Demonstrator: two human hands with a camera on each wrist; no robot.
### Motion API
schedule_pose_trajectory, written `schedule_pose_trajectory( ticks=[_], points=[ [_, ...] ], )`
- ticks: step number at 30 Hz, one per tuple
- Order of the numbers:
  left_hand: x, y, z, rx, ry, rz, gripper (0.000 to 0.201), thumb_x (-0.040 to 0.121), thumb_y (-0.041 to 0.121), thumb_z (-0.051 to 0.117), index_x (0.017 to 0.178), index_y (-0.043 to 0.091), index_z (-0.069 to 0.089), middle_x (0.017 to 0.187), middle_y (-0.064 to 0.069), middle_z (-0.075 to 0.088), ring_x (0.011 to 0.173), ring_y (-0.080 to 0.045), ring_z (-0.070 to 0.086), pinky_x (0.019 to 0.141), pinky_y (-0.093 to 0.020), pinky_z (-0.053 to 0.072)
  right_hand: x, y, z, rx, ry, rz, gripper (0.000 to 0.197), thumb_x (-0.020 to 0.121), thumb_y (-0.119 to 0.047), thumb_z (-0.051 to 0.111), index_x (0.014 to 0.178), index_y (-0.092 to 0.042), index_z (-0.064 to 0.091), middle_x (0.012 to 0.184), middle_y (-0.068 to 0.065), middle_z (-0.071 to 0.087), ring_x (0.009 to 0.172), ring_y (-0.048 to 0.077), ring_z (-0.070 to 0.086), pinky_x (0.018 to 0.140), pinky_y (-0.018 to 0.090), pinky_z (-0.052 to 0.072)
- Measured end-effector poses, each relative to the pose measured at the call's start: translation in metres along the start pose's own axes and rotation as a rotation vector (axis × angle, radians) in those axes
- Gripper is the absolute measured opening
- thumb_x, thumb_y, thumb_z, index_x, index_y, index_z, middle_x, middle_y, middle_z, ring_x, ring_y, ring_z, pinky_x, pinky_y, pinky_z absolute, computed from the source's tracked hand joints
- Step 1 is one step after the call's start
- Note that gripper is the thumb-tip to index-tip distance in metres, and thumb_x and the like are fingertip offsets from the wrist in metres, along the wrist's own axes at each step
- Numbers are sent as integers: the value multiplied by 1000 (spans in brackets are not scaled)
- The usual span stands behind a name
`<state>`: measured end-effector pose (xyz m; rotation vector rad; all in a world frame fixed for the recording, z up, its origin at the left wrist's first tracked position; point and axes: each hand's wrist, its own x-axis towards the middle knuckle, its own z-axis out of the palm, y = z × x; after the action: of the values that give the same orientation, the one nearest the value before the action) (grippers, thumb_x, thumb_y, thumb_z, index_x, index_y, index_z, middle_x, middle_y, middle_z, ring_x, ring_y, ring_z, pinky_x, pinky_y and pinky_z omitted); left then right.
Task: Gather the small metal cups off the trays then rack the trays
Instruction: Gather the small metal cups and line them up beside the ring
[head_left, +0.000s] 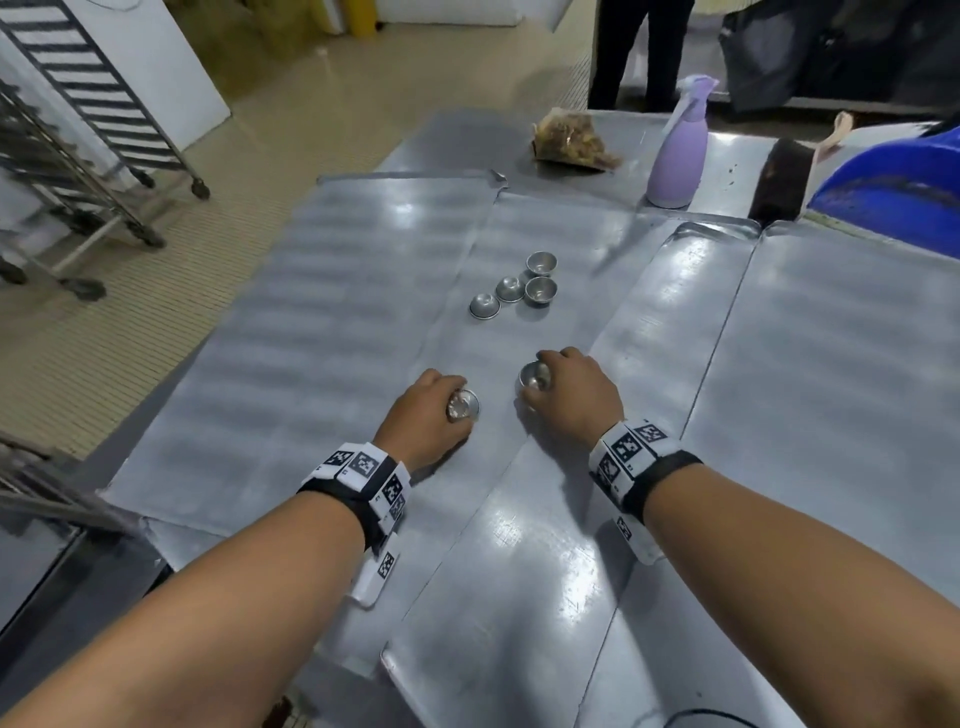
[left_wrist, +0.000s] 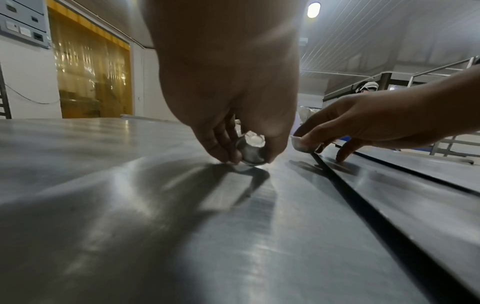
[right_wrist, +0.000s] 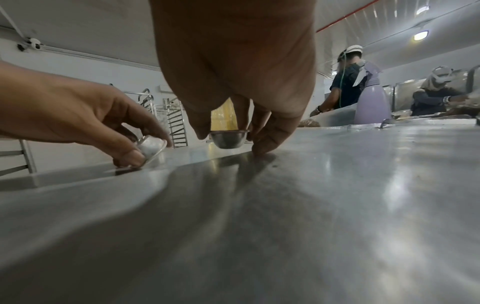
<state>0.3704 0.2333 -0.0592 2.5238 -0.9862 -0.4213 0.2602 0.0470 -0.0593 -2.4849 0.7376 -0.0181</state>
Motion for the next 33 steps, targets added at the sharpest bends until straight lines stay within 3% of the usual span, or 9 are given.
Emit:
schedule_pose_trajectory(
  ticks=[4,6,12,16,22,25,29,33],
  points=[
    [-12,-7,-5,-24,35,47,27,78,25,72,101,18,60,102,2,55,92,-23,59,77,-31,46,-29,-6,4,48,17,68,45,88,-40,58,129,-22,57,129,6,54,120,31,50,90,40,45],
    [-19,-13,-5,-31,31,65,25,79,26,74,96,19,57,99,3,54,89,-21,58,74,-29,42,-42,-6,8,46,18,95,46,87,-41,58,129,-23,57,128,5,55,118,31,52,89,40,46],
    [-40,-19,-9,-62,-26,97,47,73,37,82,110,18,61,106,1,63,93,-20,60,79,-31,49,-87,-17,16,53,69,149,33,87,-37,57,116,-20,61,117,4,57,107,28,55,81,35,43],
    [-45,-16,-9,-71,-107,83,77,68,40,86,135,17,56,128,-1,62,114,-20,59,92,-28,46,-107,-23,22,61,100,164,23,87,-37,56,104,-22,61,100,-2,51,100,26,55,74,34,41],
    [-49,-7,-7,43,-170,130,52,71,40,82,116,17,67,111,-2,63,103,-21,60,77,-25,38,-124,-18,31,74,76,185,29,85,-40,56,105,-20,60,97,-2,45,97,27,56,72,32,39],
    [-54,0,-7,24,-161,176,50,73,42,79,116,20,67,112,-1,64,104,-21,60,81,-28,43,-128,-16,28,103,70,191,30,90,-33,58,115,-16,61,106,5,52,99,30,59,74,29,38],
    [-63,25,-9,-1,-192,293,49,74,45,75,117,25,64,110,0,67,105,-21,60,88,-35,49,-148,-12,19,154,125,217,55,90,-31,61,141,-15,50,132,9,52,115,30,56,91,33,44],
    [-75,61,-7,-21,-202,404,51,81,37,74,127,19,62,121,-2,67,111,-22,60,89,-30,46,-177,-5,8,217,192,243,57,85,-29,67,139,-15,53,131,7,53,114,27,57,90,30,43]
  ],
)
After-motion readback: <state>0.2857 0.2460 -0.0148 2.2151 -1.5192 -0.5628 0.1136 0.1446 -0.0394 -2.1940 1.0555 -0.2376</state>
